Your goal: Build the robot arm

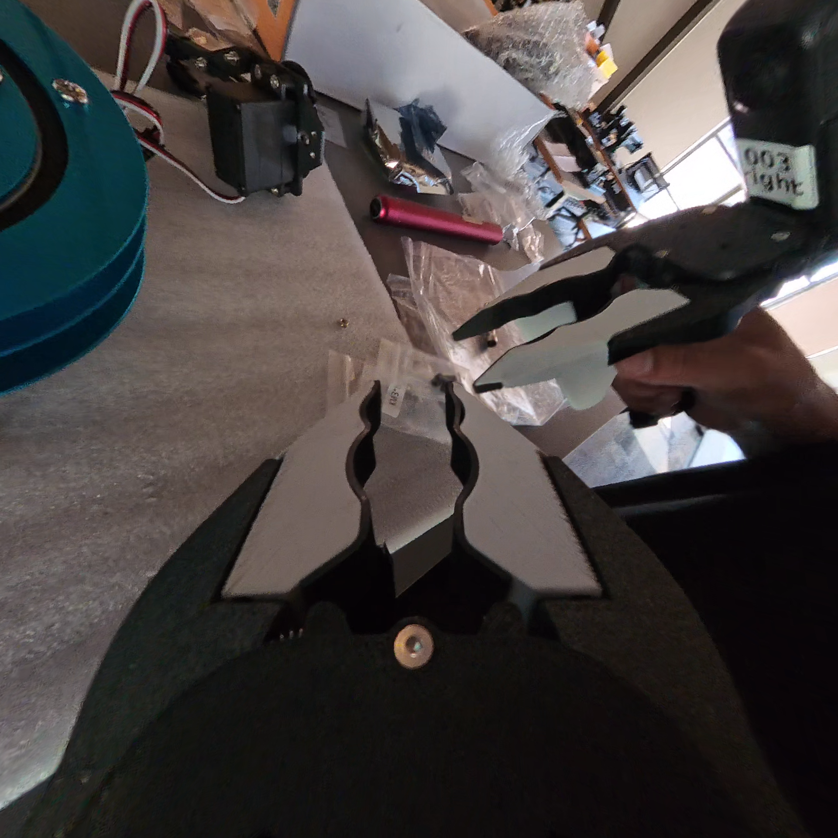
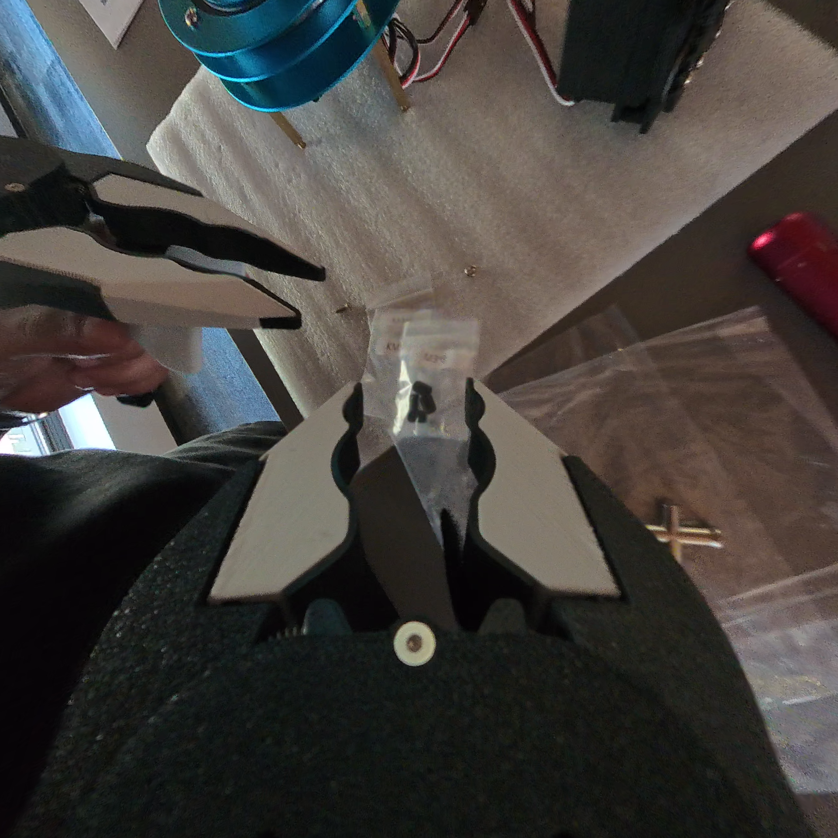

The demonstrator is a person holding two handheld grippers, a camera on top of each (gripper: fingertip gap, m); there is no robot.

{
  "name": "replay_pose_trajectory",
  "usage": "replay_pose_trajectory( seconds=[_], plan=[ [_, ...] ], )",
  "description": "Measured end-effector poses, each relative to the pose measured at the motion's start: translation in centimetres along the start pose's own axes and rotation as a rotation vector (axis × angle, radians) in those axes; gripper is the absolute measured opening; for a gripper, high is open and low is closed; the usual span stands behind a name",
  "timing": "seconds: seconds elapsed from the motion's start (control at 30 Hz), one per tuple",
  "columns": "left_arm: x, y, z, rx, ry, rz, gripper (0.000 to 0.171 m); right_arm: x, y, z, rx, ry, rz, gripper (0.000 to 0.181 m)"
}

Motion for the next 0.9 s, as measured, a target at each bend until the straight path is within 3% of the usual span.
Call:
replay_pose_trajectory(
  seconds=[0.2,0.3,0.47,0.63,0.8,0.9],
  plan=[
    [-0.7,0.0,1.3,0.026,-0.031,-0.083,0.027,0.0,1.5,0.4,-0.086,-0.094,-0.070,0.043],
    [-0.7,0.5,2.0,0.032,-0.056,-0.087,0.027,1.5,1.9,1.2,-0.164,-0.173,-0.033,0.045],
    [0.3,1.9,2.9,0.042,-0.086,-0.084,0.027,1.1,2.0,0.9,-0.175,-0.159,-0.027,0.005],
    [0.9,2.6,3.4,0.051,-0.100,-0.106,0.027,-1.8,4.2,-0.4,-0.101,-0.072,-0.001,0.004],
    [1.2,2.4,3.6,0.047,-0.115,-0.117,0.027,-2.7,5.4,-0.2,-0.011,-0.094,-0.076,0.005],
    [1.5,2.0,3.4,0.047,-0.118,-0.141,0.027,-2.3,2.9,1.1,0.034,-0.206,-0.303,0.005]
  ],
)
Point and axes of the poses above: each gripper's, where its closed fingertips meet, x out along the fingers, z out of its underside, y = z × x across the jaws, the point moved 4 cm from there along -x, back along the fingers, and after that the axes turned 14 degrees about x, right-handed, at the moved point
